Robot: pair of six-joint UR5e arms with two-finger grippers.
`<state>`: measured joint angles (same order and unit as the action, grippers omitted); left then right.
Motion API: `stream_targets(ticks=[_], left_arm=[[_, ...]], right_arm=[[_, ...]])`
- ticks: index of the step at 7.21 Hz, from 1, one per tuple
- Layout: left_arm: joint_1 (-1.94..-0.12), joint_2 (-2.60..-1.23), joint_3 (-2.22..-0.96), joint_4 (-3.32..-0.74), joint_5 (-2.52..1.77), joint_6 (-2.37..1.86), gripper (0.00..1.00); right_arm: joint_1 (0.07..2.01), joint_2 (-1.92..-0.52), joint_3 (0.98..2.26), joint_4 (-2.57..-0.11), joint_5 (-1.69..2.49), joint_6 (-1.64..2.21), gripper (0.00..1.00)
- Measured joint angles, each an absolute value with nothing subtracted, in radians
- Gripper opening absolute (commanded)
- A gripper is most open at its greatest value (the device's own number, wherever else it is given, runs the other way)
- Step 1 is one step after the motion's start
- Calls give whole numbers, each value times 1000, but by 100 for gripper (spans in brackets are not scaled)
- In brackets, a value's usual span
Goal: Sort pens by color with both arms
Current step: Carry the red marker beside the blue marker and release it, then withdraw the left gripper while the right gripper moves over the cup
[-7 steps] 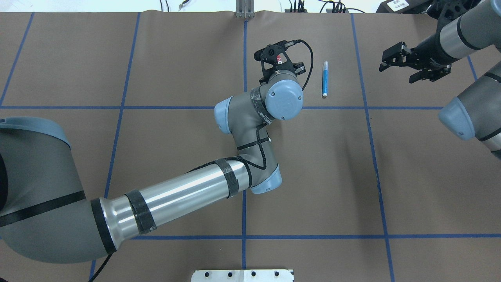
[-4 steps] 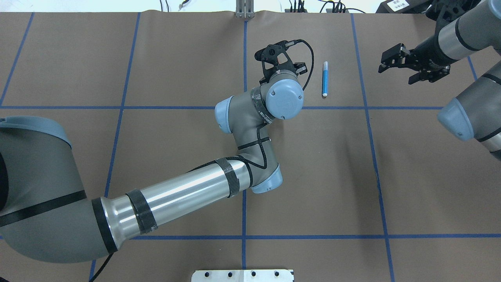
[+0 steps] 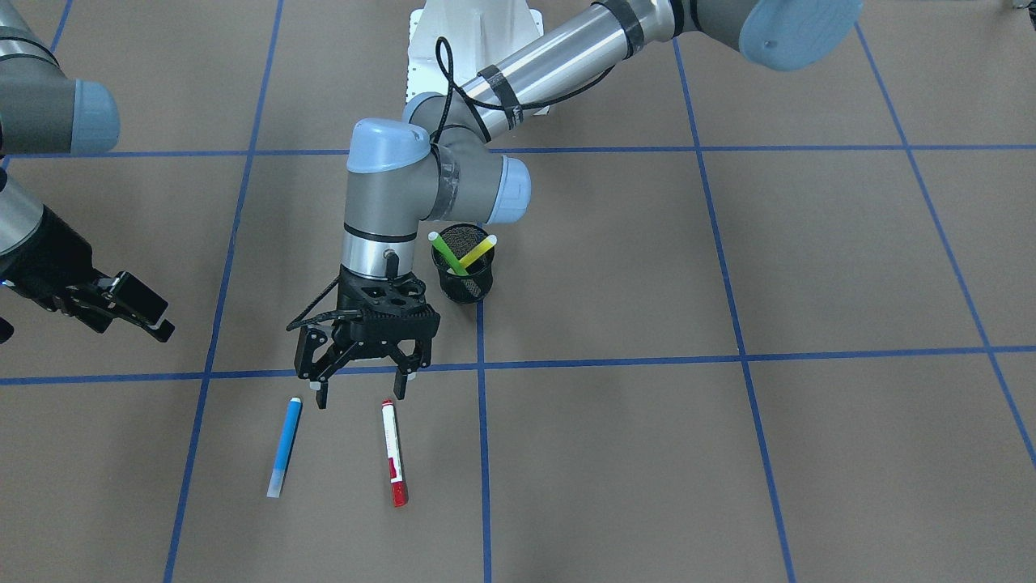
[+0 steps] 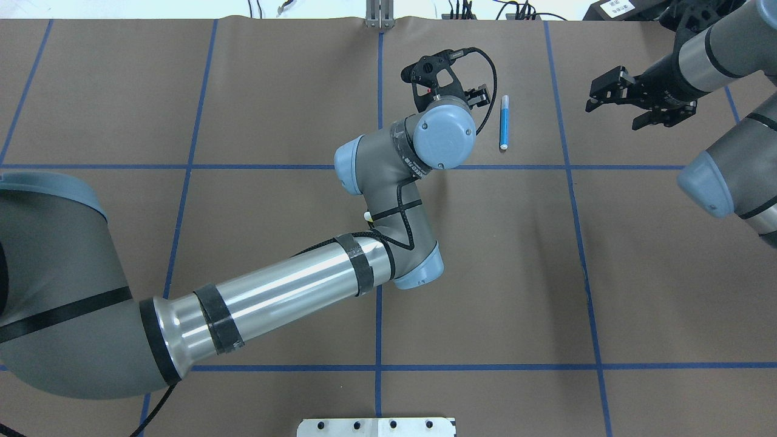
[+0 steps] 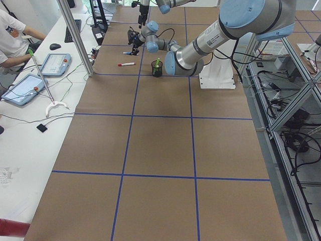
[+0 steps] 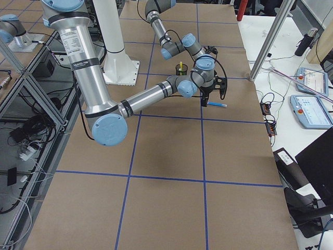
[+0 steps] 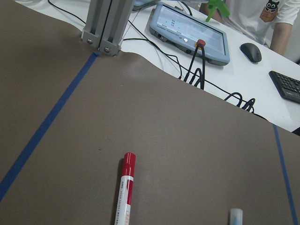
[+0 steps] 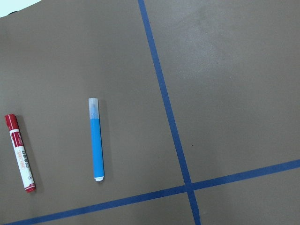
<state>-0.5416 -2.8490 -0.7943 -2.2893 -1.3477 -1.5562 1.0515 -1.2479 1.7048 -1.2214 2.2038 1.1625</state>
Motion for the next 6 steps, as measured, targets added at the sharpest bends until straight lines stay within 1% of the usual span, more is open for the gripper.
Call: stream_targets(ticks=[1,2,3,5,6], left_arm=[[-555,-2838,-852,-2265,-1389,-1556,100],[-575,-2798,-947,-2222,-1444,-1556,100],[-602,-2704,-1094,-2177,-1518,-1554,99],[-681,-2432,-1427,-2142,-1707,-1549,99],[-723,-2305,-1564,-2138,-1775,-1548,99]], right_arm=[[1023,-1212,1699,-1222,2193,1222,99],[979,-1164,1692,-1221,2163,1314,99],[924,-1114,1690,-1220,2111,1414,99],[801,-1020,1700,-1219,1992,1589,99],[739,-993,1712,-1219,1943,1638,99]])
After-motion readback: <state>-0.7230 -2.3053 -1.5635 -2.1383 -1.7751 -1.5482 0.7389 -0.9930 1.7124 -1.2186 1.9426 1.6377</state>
